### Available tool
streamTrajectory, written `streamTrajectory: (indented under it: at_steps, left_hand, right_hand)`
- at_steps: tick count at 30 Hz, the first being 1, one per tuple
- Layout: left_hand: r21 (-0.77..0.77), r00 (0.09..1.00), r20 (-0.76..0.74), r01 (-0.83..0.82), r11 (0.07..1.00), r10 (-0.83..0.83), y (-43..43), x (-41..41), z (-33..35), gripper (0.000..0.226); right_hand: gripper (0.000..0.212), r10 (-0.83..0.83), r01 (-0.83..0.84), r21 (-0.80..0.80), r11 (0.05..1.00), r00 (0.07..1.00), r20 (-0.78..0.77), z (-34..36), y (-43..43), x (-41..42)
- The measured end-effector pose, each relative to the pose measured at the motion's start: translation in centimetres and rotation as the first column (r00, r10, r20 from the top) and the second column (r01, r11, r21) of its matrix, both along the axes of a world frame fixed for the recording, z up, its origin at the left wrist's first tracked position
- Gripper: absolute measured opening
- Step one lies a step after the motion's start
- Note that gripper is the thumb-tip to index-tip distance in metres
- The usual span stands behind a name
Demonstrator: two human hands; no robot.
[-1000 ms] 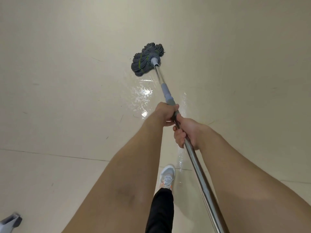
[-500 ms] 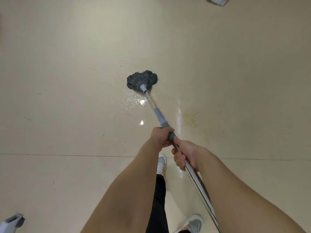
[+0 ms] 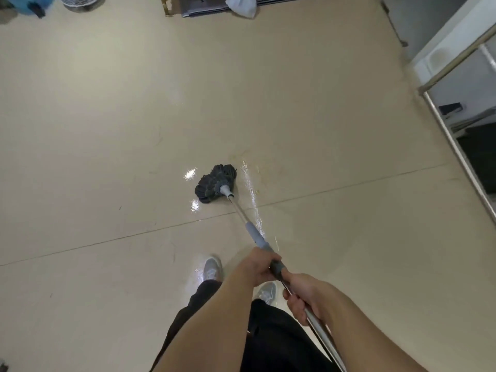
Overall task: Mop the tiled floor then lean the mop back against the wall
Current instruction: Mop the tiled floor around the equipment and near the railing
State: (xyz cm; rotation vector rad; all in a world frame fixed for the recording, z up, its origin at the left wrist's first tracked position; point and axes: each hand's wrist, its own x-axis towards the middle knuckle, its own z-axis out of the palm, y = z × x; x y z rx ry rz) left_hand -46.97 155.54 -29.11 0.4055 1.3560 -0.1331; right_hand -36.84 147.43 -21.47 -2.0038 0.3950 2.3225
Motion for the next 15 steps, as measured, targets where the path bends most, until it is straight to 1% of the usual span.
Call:
streamTrajectory:
  at_steps: [3, 6, 8, 10, 12, 15]
  left_hand:
    - [-0.088, 0.983, 0.048, 0.181, 0.979, -0.177, -4.5, 0.4, 0.6, 0.006]
    - [-0.137, 0.953, 0.084, 0.301, 0.944, -0.292, -7.9, 0.5, 0.6, 0.006]
    - [-0.152, 0.94, 0.095, 0.338, 0.929, -0.327, -9.7, 0.1, 0.0, 0.009]
    - [-0.138, 0.927, 0.105, 0.372, 0.918, -0.359, -10.8, 0.0, -0.6, 0.021]
    - [-0.142, 0.927, 0.106, 0.373, 0.917, -0.361, -11.7, -0.3, -0.9, 0.031]
    - [-0.122, 0.917, 0.088, 0.399, 0.909, -0.39, -13.4, -0.4, -0.9, 0.031]
  right_hand:
    - [0.059, -0.118, 0.117, -0.066, 0.991, 0.993, -0.014, 0.9, -6.2, 0.1]
    - [0.059, -0.231, 0.228, -0.102, 0.968, 0.973, -0.017, 1.4, -10.6, -0.7]
    - [0.059, -0.269, 0.269, -0.11, 0.957, 0.963, 0.018, 1.5, -12.7, -1.5]
    - [0.058, -0.323, 0.324, -0.096, 0.941, 0.946, 0.027, 1.3, -14.2, -2.2]
    - [0.058, -0.339, 0.342, -0.091, 0.935, 0.94, 0.044, 1.6, -15.2, -2.8]
    - [0.058, -0.363, 0.364, -0.092, 0.927, 0.932, 0.027, 2.0, -17.0, -3.1]
